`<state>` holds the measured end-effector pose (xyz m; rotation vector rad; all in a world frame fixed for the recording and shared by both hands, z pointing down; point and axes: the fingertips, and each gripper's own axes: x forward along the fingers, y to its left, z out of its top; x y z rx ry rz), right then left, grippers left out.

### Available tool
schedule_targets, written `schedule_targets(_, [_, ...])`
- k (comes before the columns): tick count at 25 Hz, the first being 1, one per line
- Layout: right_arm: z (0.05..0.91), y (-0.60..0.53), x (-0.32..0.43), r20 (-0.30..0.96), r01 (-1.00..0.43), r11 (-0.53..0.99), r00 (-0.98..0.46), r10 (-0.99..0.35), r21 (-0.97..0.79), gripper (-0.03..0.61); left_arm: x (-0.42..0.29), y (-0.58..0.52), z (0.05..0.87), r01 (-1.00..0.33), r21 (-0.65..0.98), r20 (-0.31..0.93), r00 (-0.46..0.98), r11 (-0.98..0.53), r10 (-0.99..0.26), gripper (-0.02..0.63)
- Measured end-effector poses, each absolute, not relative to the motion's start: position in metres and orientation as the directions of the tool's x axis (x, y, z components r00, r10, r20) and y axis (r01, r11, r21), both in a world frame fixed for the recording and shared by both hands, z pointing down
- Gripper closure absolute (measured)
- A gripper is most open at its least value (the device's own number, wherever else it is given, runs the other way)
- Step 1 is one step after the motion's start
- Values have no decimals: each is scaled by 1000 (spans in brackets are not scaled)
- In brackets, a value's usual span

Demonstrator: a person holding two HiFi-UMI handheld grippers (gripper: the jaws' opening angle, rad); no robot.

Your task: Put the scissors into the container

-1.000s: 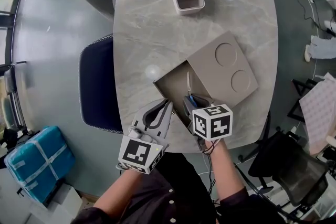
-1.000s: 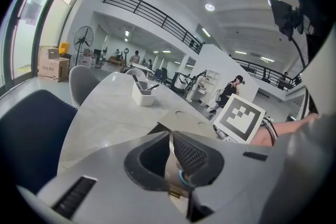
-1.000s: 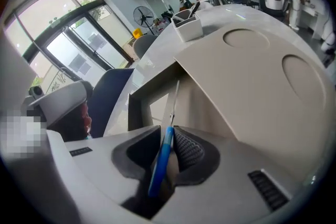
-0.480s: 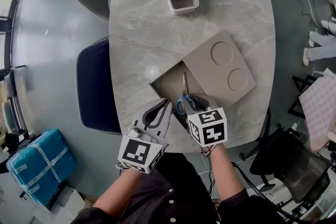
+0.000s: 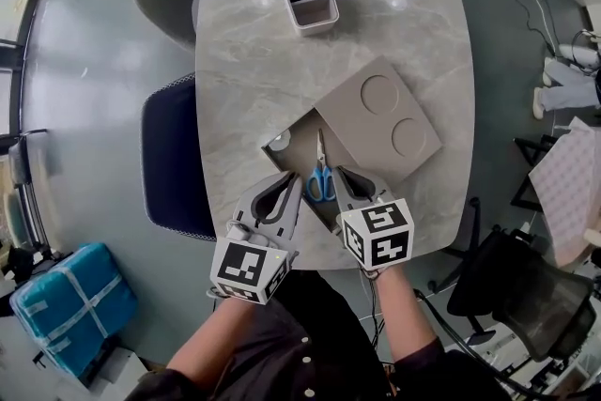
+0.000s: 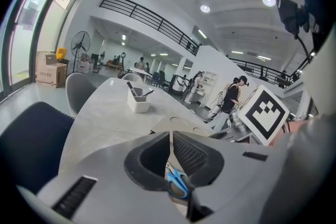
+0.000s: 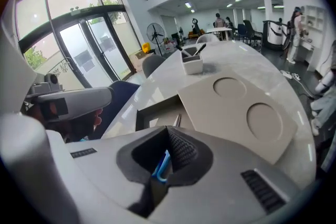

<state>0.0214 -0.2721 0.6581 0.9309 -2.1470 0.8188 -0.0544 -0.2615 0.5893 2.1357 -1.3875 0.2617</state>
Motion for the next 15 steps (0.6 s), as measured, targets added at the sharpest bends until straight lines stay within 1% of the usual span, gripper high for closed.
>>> schedule_targets(5, [618, -272, 28, 691, -781, 602, -527, -495, -164, 581, -55, -255, 565, -891, 335, 421, 432, -306, -797, 584])
schedule_targets(10, [576, -265, 42, 618, -805, 578, -525, -586, -136, 581, -54, -241, 538, -897, 311, 384, 422, -315, -821, 583])
schedule_targets(15, [533, -255, 57, 509, -829, 551, -517, -688, -97, 581, -50, -227, 511, -899, 287, 341, 417, -329, -842, 584])
